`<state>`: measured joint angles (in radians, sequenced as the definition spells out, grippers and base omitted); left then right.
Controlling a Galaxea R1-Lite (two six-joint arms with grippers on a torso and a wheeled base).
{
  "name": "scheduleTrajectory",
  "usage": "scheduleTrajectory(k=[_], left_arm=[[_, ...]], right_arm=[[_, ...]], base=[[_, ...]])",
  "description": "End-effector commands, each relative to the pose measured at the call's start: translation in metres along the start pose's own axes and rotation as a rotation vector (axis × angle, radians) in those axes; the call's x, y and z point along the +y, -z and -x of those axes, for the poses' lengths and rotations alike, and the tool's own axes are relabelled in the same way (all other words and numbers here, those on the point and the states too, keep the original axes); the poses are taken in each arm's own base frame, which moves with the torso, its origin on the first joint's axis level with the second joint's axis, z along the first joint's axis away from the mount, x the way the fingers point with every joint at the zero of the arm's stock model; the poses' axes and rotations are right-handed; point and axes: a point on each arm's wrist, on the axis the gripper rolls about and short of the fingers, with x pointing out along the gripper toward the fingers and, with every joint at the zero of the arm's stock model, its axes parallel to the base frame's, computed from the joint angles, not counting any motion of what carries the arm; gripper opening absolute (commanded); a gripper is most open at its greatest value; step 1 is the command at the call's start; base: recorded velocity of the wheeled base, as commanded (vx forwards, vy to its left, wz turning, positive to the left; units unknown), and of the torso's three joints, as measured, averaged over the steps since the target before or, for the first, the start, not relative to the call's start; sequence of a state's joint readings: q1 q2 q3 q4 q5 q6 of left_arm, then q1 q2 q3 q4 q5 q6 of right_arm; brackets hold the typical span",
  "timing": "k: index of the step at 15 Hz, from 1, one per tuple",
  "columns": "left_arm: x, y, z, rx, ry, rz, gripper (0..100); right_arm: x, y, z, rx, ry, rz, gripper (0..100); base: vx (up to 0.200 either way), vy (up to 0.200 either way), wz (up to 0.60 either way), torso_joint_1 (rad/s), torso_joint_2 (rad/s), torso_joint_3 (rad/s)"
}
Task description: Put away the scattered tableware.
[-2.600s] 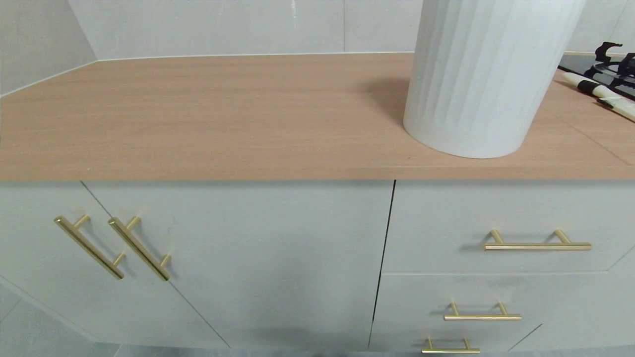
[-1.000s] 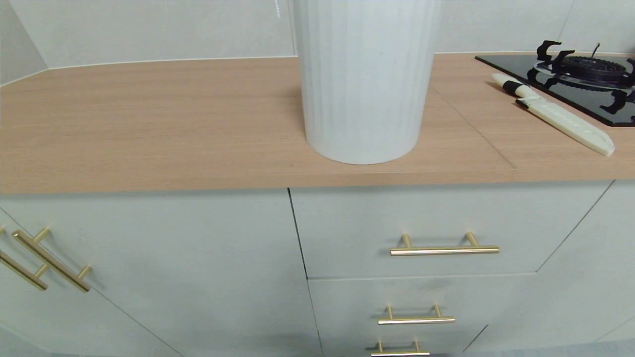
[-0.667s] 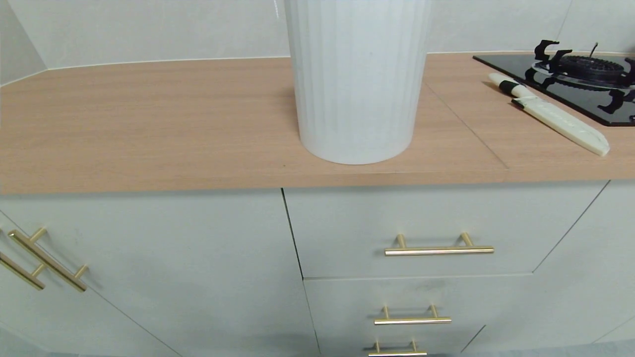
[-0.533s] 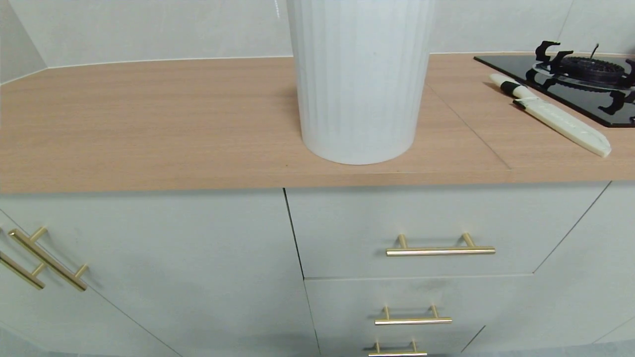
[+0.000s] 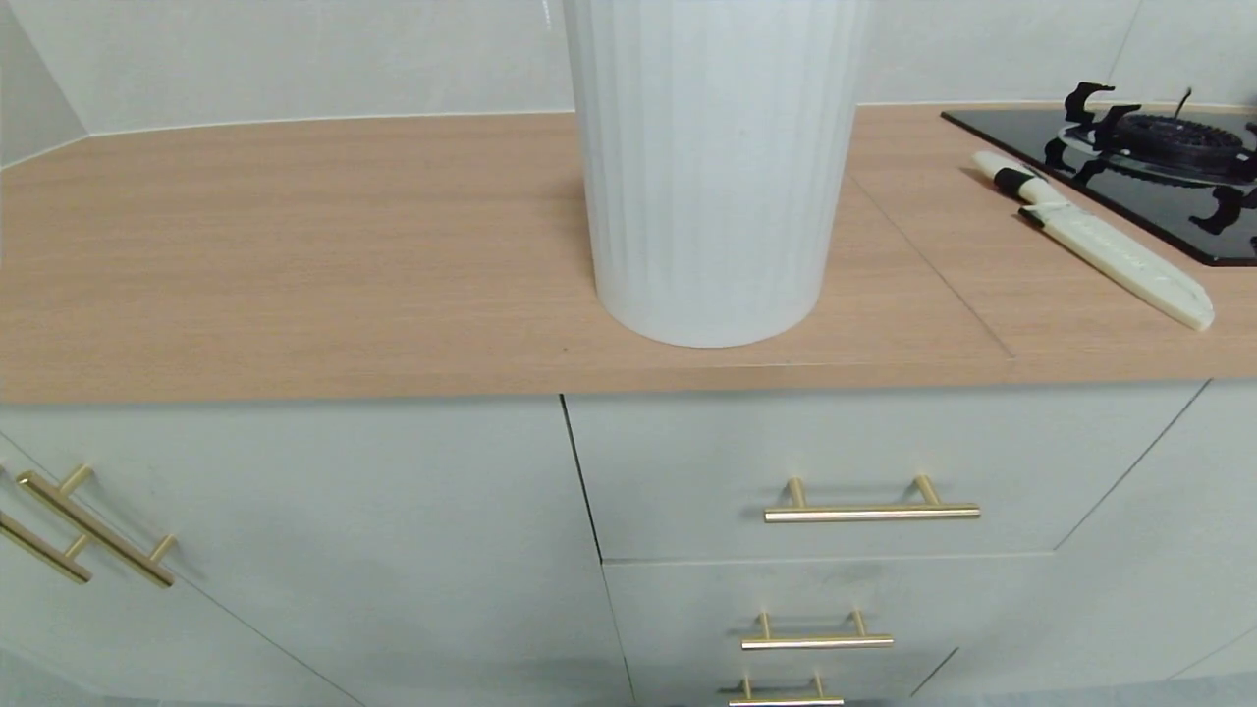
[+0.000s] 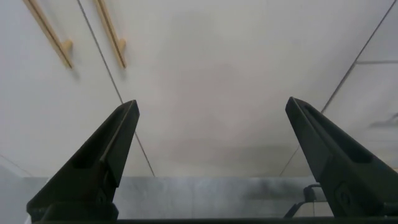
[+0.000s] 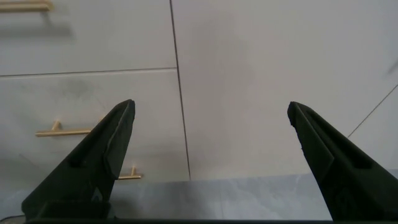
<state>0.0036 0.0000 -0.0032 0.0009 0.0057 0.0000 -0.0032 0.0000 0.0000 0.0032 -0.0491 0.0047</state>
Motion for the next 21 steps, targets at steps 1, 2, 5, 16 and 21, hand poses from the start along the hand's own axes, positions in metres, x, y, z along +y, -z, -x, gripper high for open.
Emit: scheduleTrajectory(k=[1, 2, 5, 16, 21], left_arm=[[0.0000, -0.0001, -0.0001, 0.001, -0.001, 0.002, 100], [0.0000, -0.0001, -0.0001, 0.001, -0.001, 0.002, 100], [0.0000, -0.0001, -0.0001, 0.001, -0.001, 0.002, 100], [0.0000, -0.0001, 0.0000, -0.001, -0.001, 0.000, 100], [0.0000, -0.0001, 0.0000, -0.001, -0.001, 0.000, 100]], right_arm=[[0.0000, 0.0000, -0.0001, 0.001, 0.000, 0.000, 100], [0.0000, 0.0000, -0.0001, 0.001, 0.000, 0.000, 100], [0.0000, 0.0000, -0.0001, 0.001, 0.000, 0.000, 100], [0.0000, 0.0000, -0.0001, 0.001, 0.000, 0.000, 100], [0.0000, 0.0000, -0.0001, 0.001, 0.000, 0.000, 100]], base=[[0.000, 0.000, 0.00, 0.168, -0.09, -0.251], [0.000, 0.000, 0.00, 0.193, -0.37, -0.261], [0.000, 0.000, 0.00, 0.116, -0.61, -0.251], [0.000, 0.000, 0.00, 0.236, -0.48, -0.259], [0.000, 0.000, 0.00, 0.251, -0.52, -0.275]])
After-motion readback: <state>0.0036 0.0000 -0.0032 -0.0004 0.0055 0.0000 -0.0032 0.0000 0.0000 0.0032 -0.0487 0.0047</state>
